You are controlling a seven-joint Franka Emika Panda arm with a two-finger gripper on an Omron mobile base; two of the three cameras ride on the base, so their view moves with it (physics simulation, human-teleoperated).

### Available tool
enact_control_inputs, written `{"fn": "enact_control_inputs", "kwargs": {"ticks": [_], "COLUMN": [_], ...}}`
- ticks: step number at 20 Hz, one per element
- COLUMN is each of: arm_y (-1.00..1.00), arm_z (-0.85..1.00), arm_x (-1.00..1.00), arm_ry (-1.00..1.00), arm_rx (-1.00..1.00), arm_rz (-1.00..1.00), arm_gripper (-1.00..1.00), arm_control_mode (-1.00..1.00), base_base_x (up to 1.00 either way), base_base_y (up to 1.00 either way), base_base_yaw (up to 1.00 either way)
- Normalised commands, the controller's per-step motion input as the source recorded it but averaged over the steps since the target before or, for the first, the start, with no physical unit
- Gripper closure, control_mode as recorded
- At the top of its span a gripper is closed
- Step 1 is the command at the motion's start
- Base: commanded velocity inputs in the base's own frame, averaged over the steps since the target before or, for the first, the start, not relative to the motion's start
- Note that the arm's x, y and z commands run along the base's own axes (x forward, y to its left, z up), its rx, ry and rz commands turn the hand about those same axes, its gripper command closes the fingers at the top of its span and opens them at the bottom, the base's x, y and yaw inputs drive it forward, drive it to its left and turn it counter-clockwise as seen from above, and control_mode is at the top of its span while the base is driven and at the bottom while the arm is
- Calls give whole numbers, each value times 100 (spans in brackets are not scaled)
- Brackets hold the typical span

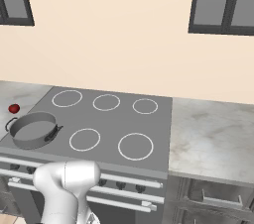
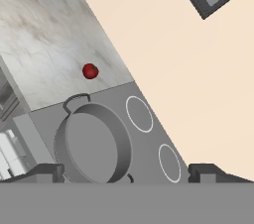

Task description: Turn on the burner for the pot on the stove. Wait thirty seconds for the pot to heat up. Then add the tomato to the pot.

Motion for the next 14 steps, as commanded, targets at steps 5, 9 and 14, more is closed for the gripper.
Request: {"fn": "enact_control_inputs", "kwargs": {"ticks": [5, 9, 14], "arm_y": [0, 0, 0], "arm_z": [0, 0, 0], "arm_x": [0, 0, 0], "arm_ry": [0, 0, 0], "arm_rx": [0, 0, 0], "arm_rz": [0, 0, 0], "arm_gripper": [-100, -100, -100], "arm_control_mode": [-100, -100, -100], "base_base_x": [0, 0, 0], "base_base_y": [0, 0, 0], "base_base_yaw": [0, 0, 0]}}
